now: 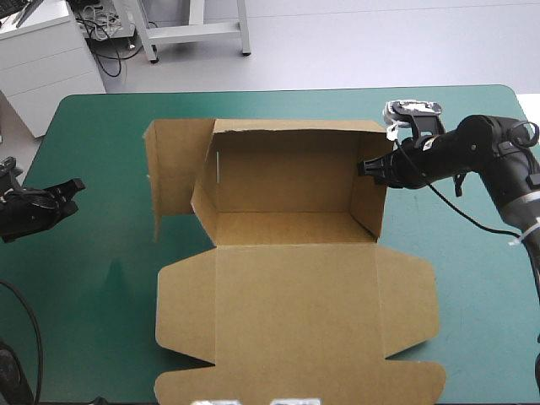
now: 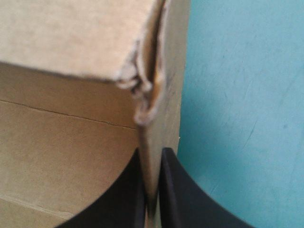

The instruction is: Fold the box

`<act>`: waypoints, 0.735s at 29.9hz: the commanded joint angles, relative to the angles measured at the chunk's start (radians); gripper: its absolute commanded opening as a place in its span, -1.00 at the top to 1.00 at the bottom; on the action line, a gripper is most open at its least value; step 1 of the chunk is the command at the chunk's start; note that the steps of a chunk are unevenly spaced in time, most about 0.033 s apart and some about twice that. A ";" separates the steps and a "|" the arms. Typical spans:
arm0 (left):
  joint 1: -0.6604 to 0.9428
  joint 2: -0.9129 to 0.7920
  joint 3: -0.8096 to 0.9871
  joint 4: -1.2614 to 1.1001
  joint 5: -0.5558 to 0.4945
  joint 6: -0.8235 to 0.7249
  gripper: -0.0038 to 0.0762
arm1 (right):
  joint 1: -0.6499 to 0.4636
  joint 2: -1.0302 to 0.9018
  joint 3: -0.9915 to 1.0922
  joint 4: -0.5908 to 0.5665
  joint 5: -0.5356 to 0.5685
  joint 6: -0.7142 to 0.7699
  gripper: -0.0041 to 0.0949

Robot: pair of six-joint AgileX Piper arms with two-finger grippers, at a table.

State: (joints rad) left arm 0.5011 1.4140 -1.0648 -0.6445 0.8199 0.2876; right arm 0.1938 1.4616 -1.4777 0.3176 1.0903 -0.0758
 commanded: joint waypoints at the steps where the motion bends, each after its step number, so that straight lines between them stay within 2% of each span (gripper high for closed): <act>1: 0.001 -0.038 -0.023 -0.055 -0.022 0.000 0.96 | -0.007 -0.029 -0.037 0.032 0.073 0.026 0.92; 5: 0.001 -0.038 -0.023 -0.060 -0.019 0.000 0.96 | -0.007 -0.002 -0.037 0.024 0.157 0.037 0.92; 16: 0.001 -0.038 -0.023 -0.085 -0.003 0.000 0.96 | -0.005 0.167 -0.037 0.024 0.144 0.005 0.92; 22: 0.001 -0.038 -0.023 -0.081 -0.010 0.005 0.96 | -0.005 0.273 -0.105 0.024 0.134 -0.053 0.92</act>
State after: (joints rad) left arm 0.5011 1.4140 -1.0628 -0.6858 0.8322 0.2876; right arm 0.1934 1.7210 -1.5394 0.3238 1.2009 -0.0839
